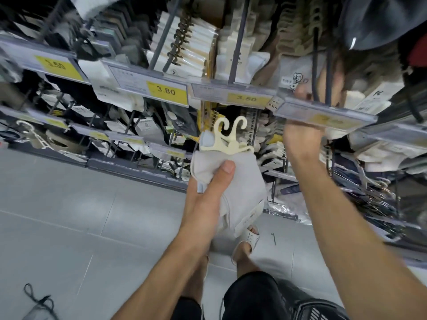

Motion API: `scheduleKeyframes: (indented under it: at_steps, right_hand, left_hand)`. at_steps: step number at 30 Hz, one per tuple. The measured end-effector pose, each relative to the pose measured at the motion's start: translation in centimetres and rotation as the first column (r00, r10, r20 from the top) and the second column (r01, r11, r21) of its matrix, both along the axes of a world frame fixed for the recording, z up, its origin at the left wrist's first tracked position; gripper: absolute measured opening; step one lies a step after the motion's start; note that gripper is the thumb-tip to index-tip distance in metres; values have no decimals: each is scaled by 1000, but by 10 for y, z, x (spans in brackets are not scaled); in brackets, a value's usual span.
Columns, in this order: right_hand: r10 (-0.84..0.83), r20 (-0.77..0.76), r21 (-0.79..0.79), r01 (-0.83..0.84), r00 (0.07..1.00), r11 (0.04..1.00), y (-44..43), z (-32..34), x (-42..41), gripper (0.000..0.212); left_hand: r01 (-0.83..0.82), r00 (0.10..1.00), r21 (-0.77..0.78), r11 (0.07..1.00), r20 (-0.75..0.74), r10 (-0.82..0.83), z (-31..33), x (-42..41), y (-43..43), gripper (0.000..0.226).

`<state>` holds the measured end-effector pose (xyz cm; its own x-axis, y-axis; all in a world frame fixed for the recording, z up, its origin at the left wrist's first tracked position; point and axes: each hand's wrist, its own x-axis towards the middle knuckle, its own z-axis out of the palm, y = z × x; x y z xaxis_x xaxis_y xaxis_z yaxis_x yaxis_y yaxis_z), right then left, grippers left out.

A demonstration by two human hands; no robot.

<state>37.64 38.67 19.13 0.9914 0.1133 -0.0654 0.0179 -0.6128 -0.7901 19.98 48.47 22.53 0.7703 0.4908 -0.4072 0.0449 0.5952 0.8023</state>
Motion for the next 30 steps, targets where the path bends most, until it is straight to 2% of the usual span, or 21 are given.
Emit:
scheduleKeyframes:
  at_steps: [2,3,5,9,11,13,15,17,18,21,23,26,28,30]
  right_hand:
    - [-93,14,321,84,996,943,11,5,-43,28]
    - [-109,79,333,77,991,940,15,12,-72,24]
    - [-54,89,408,13,995,913,11,26,-120,22]
    - [237,-55,525,-174,970,833,18,52,-154,46]
    - [250,-121,541,-147,961,828,19,56,-153,39]
    - [216,-161,551,-95,963,829,15,60,-144,27]
    - [217,-186,579,-71,958,812,8,62,-134,22]
    - [213,-231,622,-24,949,783,0,64,-128,21]
    - [215,-265,637,3,940,771,-4,64,-126,25]
    - [235,-344,673,64,909,737,-10,66,-123,35]
    - [275,-387,743,121,880,659,-12,68,-122,35]
    - [311,-469,790,235,827,567,-15,72,-118,40]
    - [282,-513,776,298,811,556,-19,74,-114,41]
    - [238,-491,753,271,838,599,-22,75,-111,34]
  left_hand:
    - [50,999,109,993,4,-50,-1,-5,4,26]
    - [58,998,136,989,4,-59,-3,-8,6,29]
    - [92,996,207,974,-18,-90,-5,-12,10,39]
    - [339,937,337,879,-32,-349,-13,-17,5,66]
    - [375,916,402,835,-22,-401,-14,-20,2,80]
    - [368,907,408,836,41,-419,-14,-23,2,92]
    - [364,908,264,893,113,-403,-9,-23,7,85]
    - [333,929,83,939,145,-342,-4,-24,9,64]
    - [296,946,55,954,118,-301,-2,-25,10,55]
    - [180,983,127,975,10,-183,3,-23,9,44]
    - [120,992,67,990,18,-122,4,-22,9,51]
    - [129,987,6,992,100,-129,5,-21,12,41]
    - [171,975,35,985,139,-174,7,-24,15,37]
    - [211,968,125,970,113,-225,10,-27,19,32]
